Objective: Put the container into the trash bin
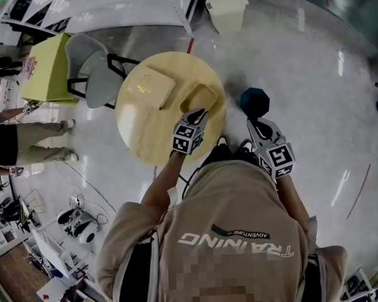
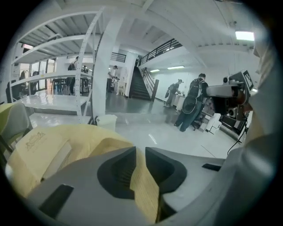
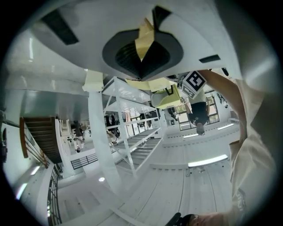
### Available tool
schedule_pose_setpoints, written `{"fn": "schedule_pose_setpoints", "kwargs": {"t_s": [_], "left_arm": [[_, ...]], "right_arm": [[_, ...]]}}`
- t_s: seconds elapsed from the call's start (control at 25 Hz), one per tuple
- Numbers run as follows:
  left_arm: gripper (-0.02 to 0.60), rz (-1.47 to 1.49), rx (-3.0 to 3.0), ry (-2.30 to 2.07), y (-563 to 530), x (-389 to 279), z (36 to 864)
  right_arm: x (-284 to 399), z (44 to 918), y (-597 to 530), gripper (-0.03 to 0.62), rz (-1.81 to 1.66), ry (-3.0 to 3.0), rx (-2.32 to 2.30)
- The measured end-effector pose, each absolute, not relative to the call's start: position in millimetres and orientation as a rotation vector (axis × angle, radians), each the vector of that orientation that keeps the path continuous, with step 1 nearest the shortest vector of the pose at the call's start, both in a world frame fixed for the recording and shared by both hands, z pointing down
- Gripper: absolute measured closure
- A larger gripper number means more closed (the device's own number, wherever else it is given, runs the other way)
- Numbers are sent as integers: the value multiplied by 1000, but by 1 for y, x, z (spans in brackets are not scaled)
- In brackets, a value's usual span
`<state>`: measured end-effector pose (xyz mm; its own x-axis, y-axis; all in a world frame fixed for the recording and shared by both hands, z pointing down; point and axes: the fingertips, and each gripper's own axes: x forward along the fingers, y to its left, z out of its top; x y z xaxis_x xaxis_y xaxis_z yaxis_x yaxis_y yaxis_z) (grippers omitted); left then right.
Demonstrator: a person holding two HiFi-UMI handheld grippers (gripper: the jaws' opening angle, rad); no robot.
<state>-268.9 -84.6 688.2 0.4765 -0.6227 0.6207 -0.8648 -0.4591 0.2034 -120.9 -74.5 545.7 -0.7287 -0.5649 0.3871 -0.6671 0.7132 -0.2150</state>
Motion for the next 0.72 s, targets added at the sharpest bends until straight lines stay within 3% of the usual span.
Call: {"fn": "schedule_pose_setpoints", "kwargs": {"t_s": [0.12, 0.44, 0.48, 0.72], "left_arm": [[437, 780, 2180, -1177, -90, -273, 721], [440, 1011, 2120, -1027, -96, -271, 777], [482, 1024, 2119, -1024, -99, -270, 780], [511, 1172, 2114, -955, -101, -263, 792]], "right_arm": [[-113, 555, -79, 589, 523, -2584, 1033], [-101, 560, -92, 589, 574, -2508, 1138], [-100, 560, -95, 589, 586, -2504, 1148], [-97, 561, -105, 589, 591, -2504, 1199]]}}
